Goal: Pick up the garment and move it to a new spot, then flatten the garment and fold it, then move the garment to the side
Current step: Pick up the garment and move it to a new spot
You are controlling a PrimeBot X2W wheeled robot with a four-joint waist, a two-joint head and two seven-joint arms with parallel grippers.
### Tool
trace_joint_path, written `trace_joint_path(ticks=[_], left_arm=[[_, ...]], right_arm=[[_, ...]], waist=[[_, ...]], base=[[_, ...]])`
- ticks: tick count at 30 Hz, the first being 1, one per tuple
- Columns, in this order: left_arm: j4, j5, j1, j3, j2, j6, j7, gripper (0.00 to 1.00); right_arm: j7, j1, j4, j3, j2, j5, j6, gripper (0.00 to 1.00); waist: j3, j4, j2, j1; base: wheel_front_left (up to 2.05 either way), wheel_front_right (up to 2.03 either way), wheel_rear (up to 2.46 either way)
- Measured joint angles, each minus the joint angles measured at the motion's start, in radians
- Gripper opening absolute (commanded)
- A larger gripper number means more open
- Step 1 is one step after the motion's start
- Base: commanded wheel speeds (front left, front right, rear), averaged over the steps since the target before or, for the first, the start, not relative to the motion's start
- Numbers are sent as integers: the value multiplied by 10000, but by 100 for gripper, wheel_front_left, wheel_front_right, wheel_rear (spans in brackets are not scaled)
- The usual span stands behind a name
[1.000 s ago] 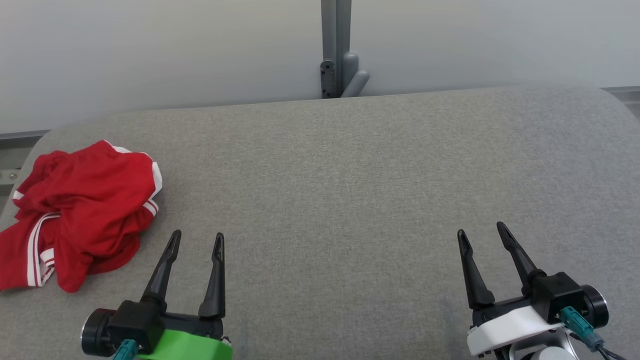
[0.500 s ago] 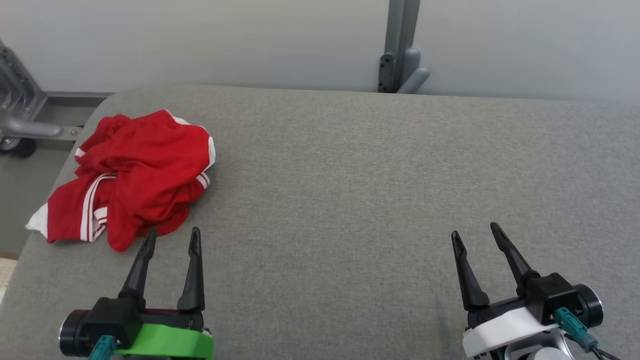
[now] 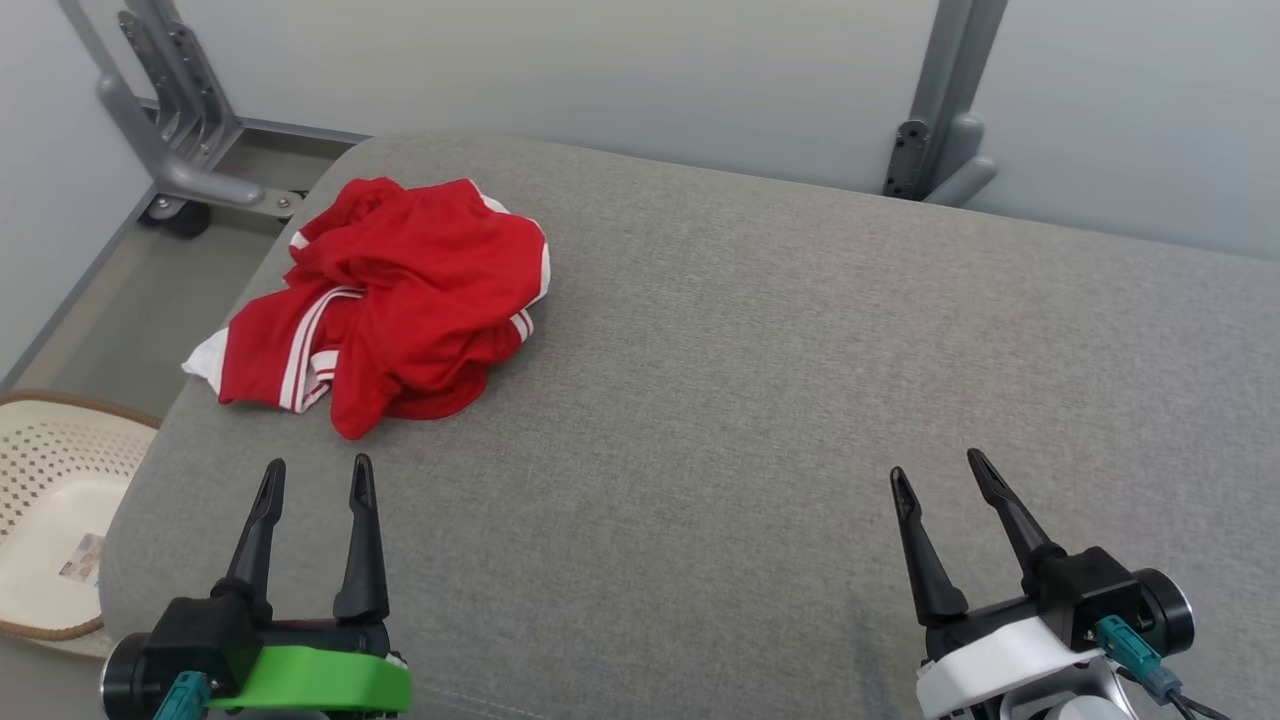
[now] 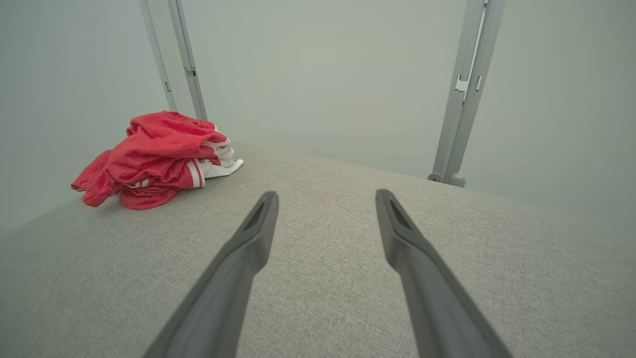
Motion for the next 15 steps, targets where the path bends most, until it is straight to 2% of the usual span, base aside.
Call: trace_joint_path(ticks=[9, 15], left_arm=[[54, -84, 19, 100, 0, 54, 0, 100], [75, -299, 11, 280, 0, 52, 0, 100]], right_arm=[[0, -1, 56, 59, 0, 2, 0, 100], [0, -44, 125, 88, 0, -96, 0, 100]], waist=[[-23, 755, 0, 0], [126, 795, 0, 0]], base=[[0, 0, 0], [0, 0, 0]])
